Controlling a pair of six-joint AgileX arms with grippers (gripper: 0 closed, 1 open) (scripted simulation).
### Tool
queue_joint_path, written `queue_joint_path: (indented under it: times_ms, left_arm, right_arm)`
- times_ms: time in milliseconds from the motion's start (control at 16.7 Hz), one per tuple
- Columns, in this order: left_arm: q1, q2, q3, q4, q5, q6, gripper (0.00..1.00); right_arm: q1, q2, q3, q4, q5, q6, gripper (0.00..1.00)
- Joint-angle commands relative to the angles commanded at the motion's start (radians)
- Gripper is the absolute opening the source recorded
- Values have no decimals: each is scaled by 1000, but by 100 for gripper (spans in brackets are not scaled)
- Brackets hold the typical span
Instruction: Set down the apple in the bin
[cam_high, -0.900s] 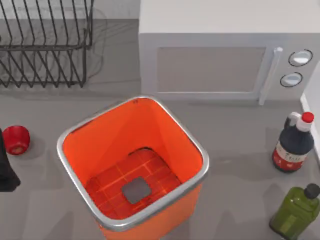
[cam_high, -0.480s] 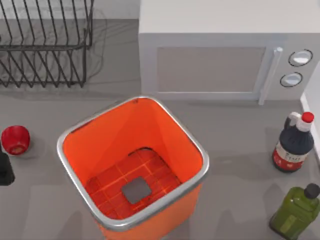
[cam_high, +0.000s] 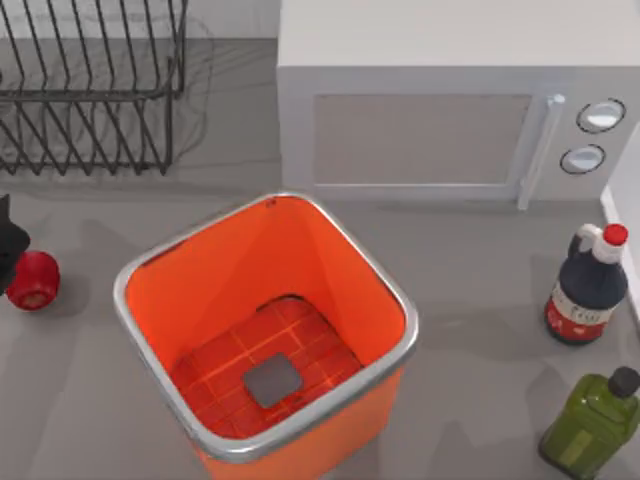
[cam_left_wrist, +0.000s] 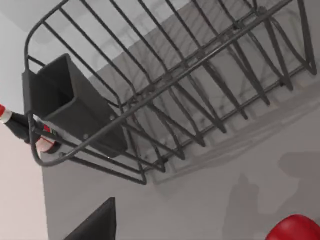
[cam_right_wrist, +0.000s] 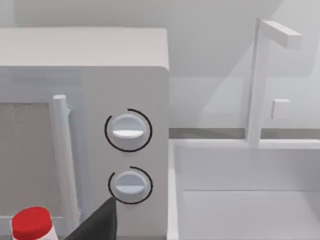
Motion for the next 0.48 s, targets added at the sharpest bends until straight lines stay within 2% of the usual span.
queue_joint_path:
  times_ms: [480]
  left_arm:
    - [39,725,536,-411,68,492,100]
  right_arm:
    - [0,0,0,0,0,0,100]
